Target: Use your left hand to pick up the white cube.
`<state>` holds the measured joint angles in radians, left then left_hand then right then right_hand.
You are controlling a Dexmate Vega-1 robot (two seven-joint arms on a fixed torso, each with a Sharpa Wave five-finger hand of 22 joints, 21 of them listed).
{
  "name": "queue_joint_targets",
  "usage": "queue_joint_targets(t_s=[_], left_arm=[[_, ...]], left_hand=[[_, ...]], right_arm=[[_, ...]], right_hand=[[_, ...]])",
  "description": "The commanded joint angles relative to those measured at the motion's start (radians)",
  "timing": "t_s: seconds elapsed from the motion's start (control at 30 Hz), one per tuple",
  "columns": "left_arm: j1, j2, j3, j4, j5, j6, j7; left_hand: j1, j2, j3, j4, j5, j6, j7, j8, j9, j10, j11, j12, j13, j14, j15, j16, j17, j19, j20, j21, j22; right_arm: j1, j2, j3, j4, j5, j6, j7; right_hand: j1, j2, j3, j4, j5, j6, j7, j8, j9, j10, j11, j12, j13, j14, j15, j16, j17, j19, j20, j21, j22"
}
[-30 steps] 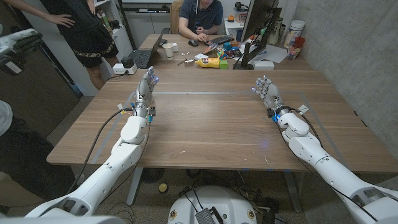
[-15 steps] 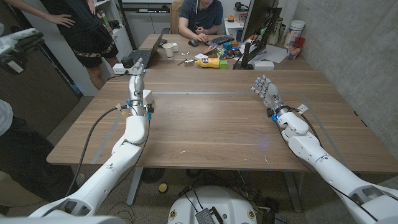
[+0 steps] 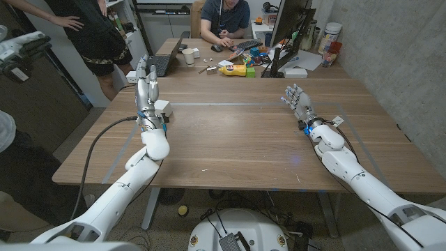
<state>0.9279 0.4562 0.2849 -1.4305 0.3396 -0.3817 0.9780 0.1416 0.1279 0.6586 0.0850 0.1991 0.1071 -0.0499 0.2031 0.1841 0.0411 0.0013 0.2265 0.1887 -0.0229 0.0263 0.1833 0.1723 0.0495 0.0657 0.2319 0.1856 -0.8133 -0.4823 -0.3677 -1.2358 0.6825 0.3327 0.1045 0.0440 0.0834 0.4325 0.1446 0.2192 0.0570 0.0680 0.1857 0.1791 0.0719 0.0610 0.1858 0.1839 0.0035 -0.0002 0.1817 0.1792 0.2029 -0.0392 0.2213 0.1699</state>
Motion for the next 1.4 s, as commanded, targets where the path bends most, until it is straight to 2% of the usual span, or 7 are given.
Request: queue_joint_targets(t_s=[0.03, 0.43, 0.5, 0.73, 0.87, 1.1, 1.4], left_arm=[[0.013, -0.044, -0.051, -0.050, 0.288, 0.159, 0.139], [0.046, -0.277, -0.265, -0.097, 0.800, 0.301, 0.139], [0.049, -0.312, -0.288, -0.105, 0.890, 0.342, 0.139], [0.055, -0.398, -0.331, -0.113, 1.106, 0.463, 0.139], [0.051, -0.392, -0.298, -0.104, 1.141, 0.585, 0.139], [0.025, -0.348, -0.214, -0.068, 1.119, 0.792, 0.139], [0.004, -0.221, -0.083, -0.091, 0.870, 0.909, 0.137]], left_hand=[[0.015, 0.052, 0.013, -0.004, -0.002, 0.014, 0.002, 0.002, 0.001, 0.010, -0.006, 0.008, 0.004, 0.008, -0.007, 0.001, 0.000, -0.001, -0.003, -0.003, 0.002], [0.046, 0.056, 0.044, -0.017, -0.009, 0.057, -0.003, 0.010, 0.005, 0.042, -0.015, 0.015, 0.009, 0.042, -0.020, 0.007, 0.000, 0.000, 0.025, -0.005, 0.003], [0.068, 0.058, 0.058, -0.035, -0.015, 0.076, -0.012, 0.014, 0.008, 0.046, -0.015, 0.015, 0.012, 0.053, -0.020, 0.008, 0.001, -0.005, 0.058, -0.008, 0.003], [0.168, 0.058, 0.104, -0.126, -0.007, 0.111, -0.085, 0.022, 0.022, -0.024, -0.023, -0.005, 0.028, -0.017, -0.008, -0.009, 0.007, -0.043, 0.099, -0.022, 0.006], [0.193, 0.056, 0.102, -0.148, -0.007, 0.084, -0.114, 0.010, 0.028, -0.073, -0.019, -0.015, 0.035, -0.065, 0.001, -0.009, 0.009, -0.078, 0.119, -0.031, 0.007], [0.203, 0.046, 0.091, -0.160, -0.010, 0.046, -0.122, -0.004, 0.030, -0.080, -0.023, -0.010, 0.041, -0.077, 0.001, -0.004, 0.010, -0.091, 0.137, -0.031, 0.007], [0.208, 0.035, 0.071, -0.174, -0.015, 0.005, -0.129, -0.013, 0.032, -0.108, -0.014, -0.011, 0.046, -0.089, 0.002, 0.000, 0.009, -0.058, 0.144, -0.015, 0.008]], right_arm=[[0.016, 0.007, -0.002, 0.025, 0.001, 0.005, 0.012], [0.031, 0.017, -0.004, 0.052, 0.002, 0.011, 0.025], [0.033, 0.018, -0.005, 0.057, 0.001, 0.013, 0.026], [0.041, 0.023, -0.007, 0.068, 0.000, 0.016, 0.030], [0.047, 0.027, -0.008, 0.076, -0.001, 0.019, 0.035], [0.051, 0.030, -0.009, 0.081, -0.002, 0.023, 0.037], [0.048, 0.029, -0.007, 0.077, -0.005, 0.028, 0.032]], right_hand=[[-0.005, 0.039, 0.000, 0.005, 0.004, 0.002, 0.009, 0.005, 0.004, 0.007, 0.004, 0.006, 0.002, -0.003, -0.003, 0.005, 0.001, 0.009, 0.003, -0.002, 0.004], [-0.006, 0.038, -0.001, 0.005, 0.004, 0.001, 0.010, 0.004, 0.004, 0.007, 0.005, 0.006, 0.001, -0.003, -0.002, 0.005, 0.001, 0.010, 0.004, -0.003, 0.004], [-0.006, 0.038, -0.001, 0.005, 0.004, 0.001, 0.010, 0.004, 0.004, 0.007, 0.005, 0.006, 0.001, -0.003, -0.002, 0.005, 0.001, 0.010, 0.004, -0.004, 0.004], [-0.006, 0.038, -0.001, 0.005, 0.004, 0.002, 0.010, 0.005, 0.004, 0.008, 0.007, 0.006, 0.001, -0.003, -0.003, 0.005, 0.001, 0.010, 0.004, -0.005, 0.004], [-0.006, 0.038, -0.002, 0.006, 0.004, 0.002, 0.009, 0.005, 0.004, 0.008, 0.006, 0.006, 0.001, -0.003, -0.002, 0.005, 0.001, 0.011, 0.003, -0.006, 0.004], [-0.007, 0.037, -0.003, 0.005, 0.004, 0.003, 0.011, 0.005, 0.004, 0.009, 0.006, 0.007, 0.001, -0.001, -0.001, 0.006, 0.001, 0.013, 0.005, -0.007, 0.004], [-0.008, 0.035, -0.004, 0.005, 0.004, 0.004, 0.010, 0.005, 0.004, 0.009, 0.006, 0.007, 0.001, 0.000, 0.000, 0.006, 0.001, 0.014, 0.005, -0.009, 0.004]])
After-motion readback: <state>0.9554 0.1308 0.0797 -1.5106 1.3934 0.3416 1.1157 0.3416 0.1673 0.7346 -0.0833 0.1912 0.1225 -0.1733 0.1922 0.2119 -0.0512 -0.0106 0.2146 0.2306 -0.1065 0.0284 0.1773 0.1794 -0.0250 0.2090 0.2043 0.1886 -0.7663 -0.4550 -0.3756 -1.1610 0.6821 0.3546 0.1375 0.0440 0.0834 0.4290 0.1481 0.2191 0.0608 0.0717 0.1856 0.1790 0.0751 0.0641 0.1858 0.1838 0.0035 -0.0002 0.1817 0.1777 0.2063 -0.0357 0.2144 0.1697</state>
